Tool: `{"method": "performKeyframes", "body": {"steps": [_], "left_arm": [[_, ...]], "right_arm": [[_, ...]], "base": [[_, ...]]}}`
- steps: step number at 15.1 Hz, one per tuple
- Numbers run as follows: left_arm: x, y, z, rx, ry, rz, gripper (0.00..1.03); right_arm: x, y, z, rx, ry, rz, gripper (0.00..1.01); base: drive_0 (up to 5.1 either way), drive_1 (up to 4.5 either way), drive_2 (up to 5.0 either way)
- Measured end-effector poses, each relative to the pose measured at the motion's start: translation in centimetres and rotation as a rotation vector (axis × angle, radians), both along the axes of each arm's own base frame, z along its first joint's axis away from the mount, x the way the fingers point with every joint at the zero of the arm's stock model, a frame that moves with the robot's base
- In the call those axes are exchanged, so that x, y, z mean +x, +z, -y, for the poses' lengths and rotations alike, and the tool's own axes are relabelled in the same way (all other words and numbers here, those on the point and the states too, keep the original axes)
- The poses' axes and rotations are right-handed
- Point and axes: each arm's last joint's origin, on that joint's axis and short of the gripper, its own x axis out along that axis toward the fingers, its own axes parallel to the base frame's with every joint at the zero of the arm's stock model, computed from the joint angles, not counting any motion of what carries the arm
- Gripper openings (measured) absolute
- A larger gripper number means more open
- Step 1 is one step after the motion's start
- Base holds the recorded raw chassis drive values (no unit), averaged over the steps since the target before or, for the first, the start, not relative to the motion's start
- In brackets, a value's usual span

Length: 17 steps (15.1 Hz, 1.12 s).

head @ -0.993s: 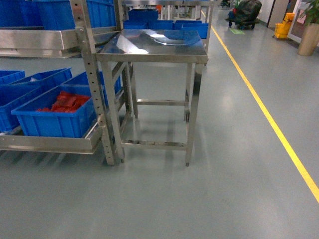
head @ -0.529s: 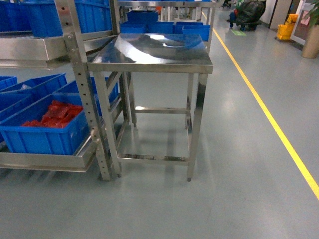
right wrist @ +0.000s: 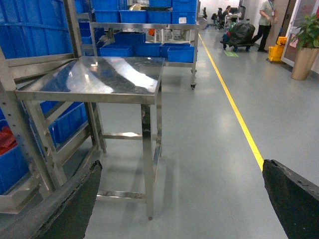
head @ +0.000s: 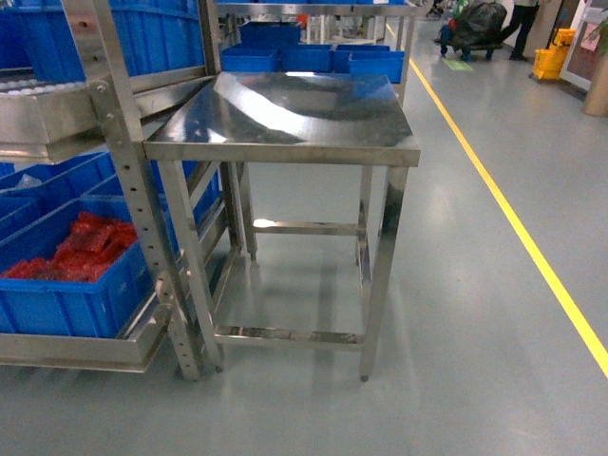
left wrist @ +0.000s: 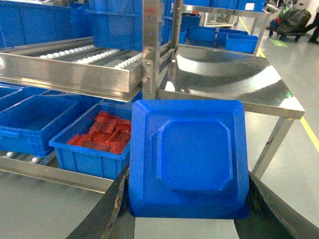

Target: Pick blue part to blue bin on bottom shelf

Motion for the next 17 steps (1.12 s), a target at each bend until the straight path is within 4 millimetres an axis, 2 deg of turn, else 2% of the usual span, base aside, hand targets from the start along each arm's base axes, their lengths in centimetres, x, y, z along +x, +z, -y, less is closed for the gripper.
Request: {"method": "performKeyframes", "body": {"steps": [14, 17], "left_arm": [[-0.01, 0.01, -0.01, 0.0, 0.001, 0.001, 0.44], [0.08, -0.06, 0.04, 0.003, -0.001, -0.007, 0.44]], "right_arm": [[0.0, 0.03, 0.0, 0.0, 0.0, 0.003, 0.98], [-0.01, 0.05, 0.0, 0.0, -0.001, 0.005, 0.98]], "base": [[0.0, 4.19, -4.1], [0.0, 0.0, 0.0]]}}
